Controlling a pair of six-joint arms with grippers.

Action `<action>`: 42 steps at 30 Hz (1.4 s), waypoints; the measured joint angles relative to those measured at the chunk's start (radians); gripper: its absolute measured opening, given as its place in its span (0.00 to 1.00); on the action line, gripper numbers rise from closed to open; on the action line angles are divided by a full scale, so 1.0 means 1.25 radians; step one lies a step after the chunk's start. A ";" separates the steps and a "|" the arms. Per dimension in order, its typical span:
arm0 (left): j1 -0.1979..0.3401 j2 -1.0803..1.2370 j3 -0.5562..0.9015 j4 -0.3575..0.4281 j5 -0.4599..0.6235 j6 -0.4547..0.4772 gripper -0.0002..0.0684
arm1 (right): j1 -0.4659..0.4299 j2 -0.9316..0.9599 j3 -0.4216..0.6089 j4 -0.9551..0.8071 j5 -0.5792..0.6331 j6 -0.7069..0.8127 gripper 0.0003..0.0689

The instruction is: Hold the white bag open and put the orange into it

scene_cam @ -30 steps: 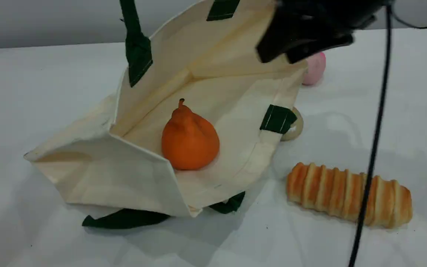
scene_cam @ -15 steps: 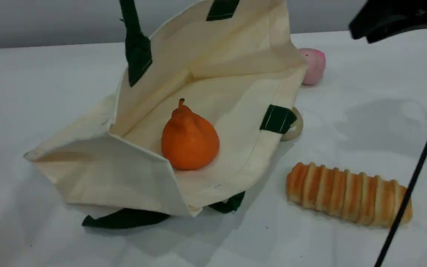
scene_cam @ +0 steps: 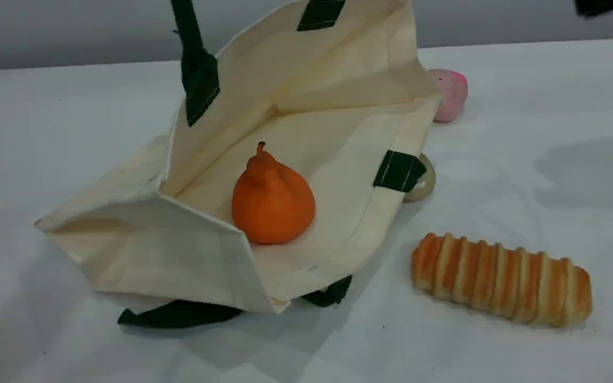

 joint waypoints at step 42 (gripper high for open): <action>-0.001 -0.007 0.009 0.088 0.053 0.040 0.47 | 0.000 -0.264 0.000 -0.263 0.097 0.230 0.01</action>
